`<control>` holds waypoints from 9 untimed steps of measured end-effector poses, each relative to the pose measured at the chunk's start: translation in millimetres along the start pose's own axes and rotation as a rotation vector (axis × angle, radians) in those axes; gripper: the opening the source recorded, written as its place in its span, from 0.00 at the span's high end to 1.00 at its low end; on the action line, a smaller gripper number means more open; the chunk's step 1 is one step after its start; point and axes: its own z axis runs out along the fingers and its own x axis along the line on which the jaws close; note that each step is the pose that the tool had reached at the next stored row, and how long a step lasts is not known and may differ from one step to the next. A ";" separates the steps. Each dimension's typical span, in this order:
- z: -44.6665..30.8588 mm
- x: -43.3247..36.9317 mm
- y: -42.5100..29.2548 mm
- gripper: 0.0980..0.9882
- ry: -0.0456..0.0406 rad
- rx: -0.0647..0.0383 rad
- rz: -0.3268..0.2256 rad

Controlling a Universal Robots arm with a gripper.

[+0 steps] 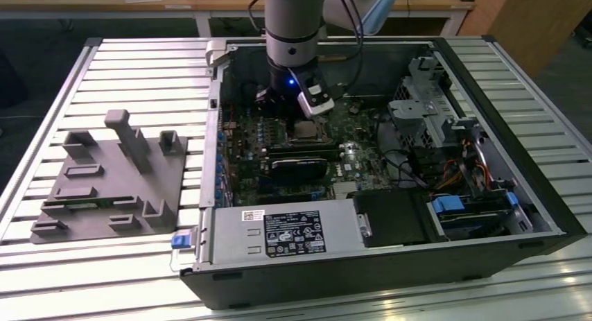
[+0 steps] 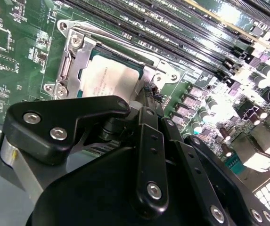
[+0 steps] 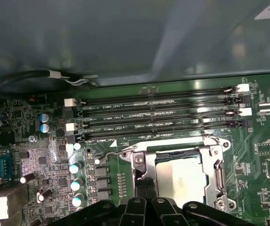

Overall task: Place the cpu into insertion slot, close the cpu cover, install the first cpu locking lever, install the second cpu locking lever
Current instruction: 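Close the cpu cover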

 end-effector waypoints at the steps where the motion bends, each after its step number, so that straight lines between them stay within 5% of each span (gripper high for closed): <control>1: 0.4 0.0 0.0 0.99 0.0001 0.000 -0.001; 9: 2.9 0.1 -0.1 0.99 0.0003 0.000 -0.002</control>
